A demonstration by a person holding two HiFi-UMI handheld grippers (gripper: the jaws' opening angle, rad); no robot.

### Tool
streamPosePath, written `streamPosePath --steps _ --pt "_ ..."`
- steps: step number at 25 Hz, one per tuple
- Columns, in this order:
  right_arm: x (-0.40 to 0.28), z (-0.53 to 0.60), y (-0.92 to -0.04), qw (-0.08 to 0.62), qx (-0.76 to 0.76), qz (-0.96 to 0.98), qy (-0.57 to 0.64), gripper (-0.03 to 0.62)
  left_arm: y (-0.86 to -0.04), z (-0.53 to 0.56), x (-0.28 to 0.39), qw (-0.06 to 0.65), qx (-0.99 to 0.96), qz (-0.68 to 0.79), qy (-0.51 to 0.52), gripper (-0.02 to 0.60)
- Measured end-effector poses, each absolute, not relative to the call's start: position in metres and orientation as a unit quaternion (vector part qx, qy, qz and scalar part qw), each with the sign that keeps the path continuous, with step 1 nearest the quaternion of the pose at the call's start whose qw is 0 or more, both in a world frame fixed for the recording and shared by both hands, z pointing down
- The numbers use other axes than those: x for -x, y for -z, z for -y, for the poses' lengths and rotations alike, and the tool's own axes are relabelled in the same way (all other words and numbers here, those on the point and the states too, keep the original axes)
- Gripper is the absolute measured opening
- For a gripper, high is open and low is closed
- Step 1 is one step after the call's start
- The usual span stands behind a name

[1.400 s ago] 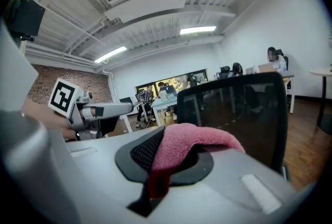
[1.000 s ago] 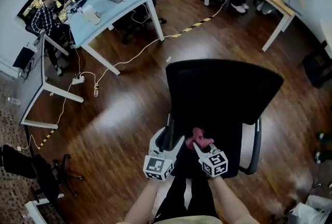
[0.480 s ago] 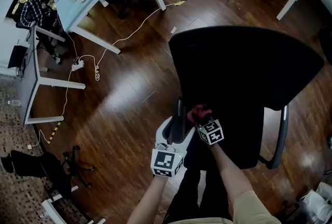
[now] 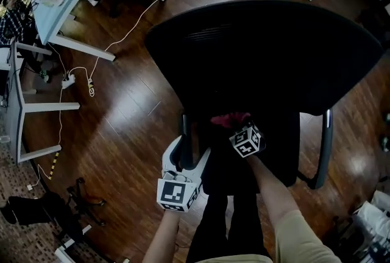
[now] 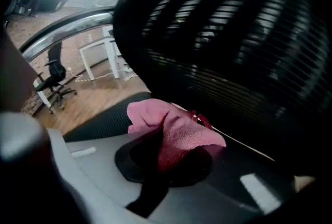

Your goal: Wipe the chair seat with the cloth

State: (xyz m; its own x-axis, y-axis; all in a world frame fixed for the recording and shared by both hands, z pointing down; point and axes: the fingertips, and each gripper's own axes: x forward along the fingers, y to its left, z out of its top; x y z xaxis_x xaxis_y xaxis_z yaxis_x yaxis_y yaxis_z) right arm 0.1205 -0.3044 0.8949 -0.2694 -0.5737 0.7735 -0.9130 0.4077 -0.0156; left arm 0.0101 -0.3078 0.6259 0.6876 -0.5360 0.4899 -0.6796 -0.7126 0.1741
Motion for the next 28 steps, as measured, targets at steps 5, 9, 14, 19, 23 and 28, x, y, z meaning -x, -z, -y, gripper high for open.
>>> streamPosePath --steps 5,9,14,19,23,28 --pt "-0.31 0.237 -0.89 0.39 -0.647 0.584 -0.297 0.017 -0.623 0.307 -0.031 0.181 -0.907 0.329 -0.19 0.285" --pt "-0.375 0.211 -0.889 0.393 -0.671 0.538 -0.324 0.018 -0.62 0.303 -0.044 0.186 -0.908 0.327 -0.186 0.285" --pt "-0.265 0.24 -0.866 0.28 -0.647 0.622 -0.34 0.018 -0.621 0.309 -0.037 0.186 -0.902 0.339 -0.193 0.281" --pt "-0.04 0.267 -0.834 0.213 -0.464 0.78 -0.362 0.017 -0.601 0.313 -0.012 0.186 -0.893 0.366 -0.185 0.267" --pt "0.028 0.29 -0.851 0.239 -0.416 0.794 -0.374 0.018 -0.591 0.319 0.003 0.179 -0.889 0.38 -0.182 0.262" --pt "-0.093 0.266 -0.899 0.337 -0.51 0.694 -0.38 0.018 -0.603 0.309 0.011 0.184 -0.887 0.378 -0.191 0.262"
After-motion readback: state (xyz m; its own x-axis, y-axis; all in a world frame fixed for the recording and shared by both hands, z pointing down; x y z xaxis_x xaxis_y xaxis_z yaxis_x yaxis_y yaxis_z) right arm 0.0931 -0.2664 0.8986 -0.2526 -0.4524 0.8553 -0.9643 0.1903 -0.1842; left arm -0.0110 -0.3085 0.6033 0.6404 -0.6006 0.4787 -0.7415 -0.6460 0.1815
